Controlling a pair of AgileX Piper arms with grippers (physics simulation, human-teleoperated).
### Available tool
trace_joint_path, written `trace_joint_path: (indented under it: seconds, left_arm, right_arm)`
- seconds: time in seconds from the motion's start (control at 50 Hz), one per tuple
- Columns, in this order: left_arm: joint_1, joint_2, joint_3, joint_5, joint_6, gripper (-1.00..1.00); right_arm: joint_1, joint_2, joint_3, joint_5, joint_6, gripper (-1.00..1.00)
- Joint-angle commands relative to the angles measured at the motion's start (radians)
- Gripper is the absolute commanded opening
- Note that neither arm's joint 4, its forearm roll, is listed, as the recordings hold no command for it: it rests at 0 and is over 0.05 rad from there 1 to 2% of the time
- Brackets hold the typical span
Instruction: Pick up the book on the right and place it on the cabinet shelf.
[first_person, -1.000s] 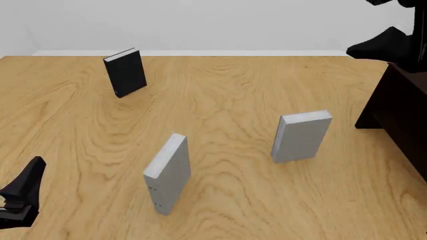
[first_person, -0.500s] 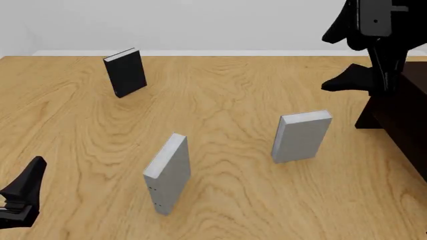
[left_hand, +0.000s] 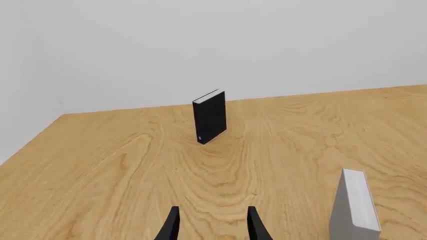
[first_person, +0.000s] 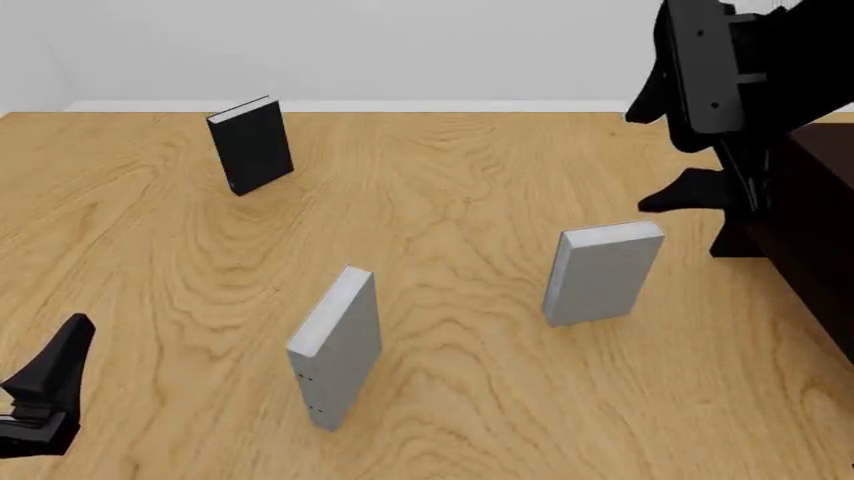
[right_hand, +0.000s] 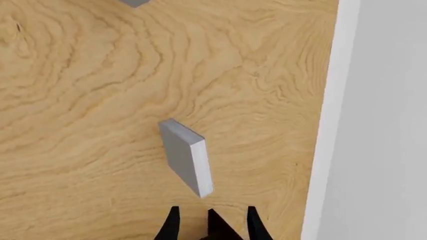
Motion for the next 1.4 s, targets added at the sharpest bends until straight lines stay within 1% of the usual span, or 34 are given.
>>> trace_joint_path:
  seconds: [0.02,0.1,0.16,0.18,0.24,0.3,0.34,0.38,0.42,0.48,0.5,0.56,0.6,0.66,0.74,0.96,1.04,1.08,1.12,1.22,1.24,1.3,1.4]
  left_arm:
    - [-0.001,-0.003,0.0,0.006,0.005,1.0]
    - [0.0,-0.001,0.0,0.005,0.006,1.0]
    - [0.0,-0.006,0.0,0.011,0.006,1.0]
    - [0.001,-0.006,0.0,0.011,0.007,1.0]
    - [0.003,-0.006,0.0,0.012,0.008,1.0]
    - [0.004,-0.008,0.0,0.016,0.008,1.0]
    - [0.004,-0.011,0.0,0.019,0.009,1.0]
    - [0.007,-0.01,0.0,0.019,0.008,1.0]
    - [0.006,-0.006,-0.001,0.015,0.01,1.0]
    - [0.009,-0.007,-0.001,0.018,0.009,1.0]
    - [0.008,-0.008,-0.001,0.019,0.01,1.0]
    - [0.01,-0.012,-0.001,0.025,0.012,1.0]
    - [0.01,-0.012,-0.001,0.025,0.014,1.0]
    - [0.01,-0.008,-0.001,0.02,0.016,1.0]
    - [0.01,-0.007,-0.001,0.019,0.02,1.0]
    - [0.011,-0.004,0.0,0.021,0.024,1.0]
    - [0.008,-0.006,0.0,0.026,0.026,1.0]
    - [0.01,-0.005,0.0,0.027,0.025,1.0]
    - [0.01,-0.004,0.0,0.028,0.027,1.0]
    - [0.014,-0.002,0.0,0.03,0.029,1.0]
    - [0.015,-0.002,0.0,0.031,0.029,1.0]
    - [0.019,-0.004,0.0,0.03,0.032,1.0]
    - [0.02,-0.007,0.0,0.033,0.037,1.0]
  right_arm:
    - [-0.021,0.036,0.02,-0.026,-0.038,1.0]
    - [-0.016,0.054,0.011,-0.024,-0.025,1.0]
    - [-0.024,0.064,0.015,-0.038,-0.035,1.0]
    - [-0.016,0.073,0.005,-0.037,-0.022,1.0]
    - [-0.033,0.075,0.023,-0.037,-0.036,1.0]
    - [-0.034,0.09,0.016,-0.039,-0.02,1.0]
    - [-0.043,0.085,0.033,-0.045,-0.039,1.0]
    - [-0.045,0.091,0.031,-0.048,-0.038,1.0]
    - [-0.032,0.1,0.019,-0.048,-0.022,1.0]
    - [-0.046,0.104,0.031,-0.055,-0.032,1.0]
    - [-0.044,0.105,0.032,-0.056,-0.03,1.0]
    - [-0.023,0.117,0.024,-0.06,-0.001,1.0]
    - [-0.038,0.112,0.045,-0.068,-0.022,1.0]
    - [-0.022,0.123,0.034,-0.08,-0.005,1.0]
    - [-0.024,0.127,0.04,-0.087,-0.015,1.0]
    - [-0.006,0.159,0.029,-0.103,0.007,1.0]
    - [-0.003,0.169,0.038,-0.116,0.011,1.0]
    - [0.012,0.176,0.038,-0.111,0.028,1.0]
    - [0.006,0.179,0.046,-0.128,0.021,1.0]
    - [0.019,0.195,0.054,-0.139,0.043,1.0]
    - [0.015,0.196,0.063,-0.145,0.037,1.0]
    - [0.026,0.203,0.073,-0.156,0.054,1.0]
    - [0.017,0.21,0.086,-0.167,0.048,1.0]
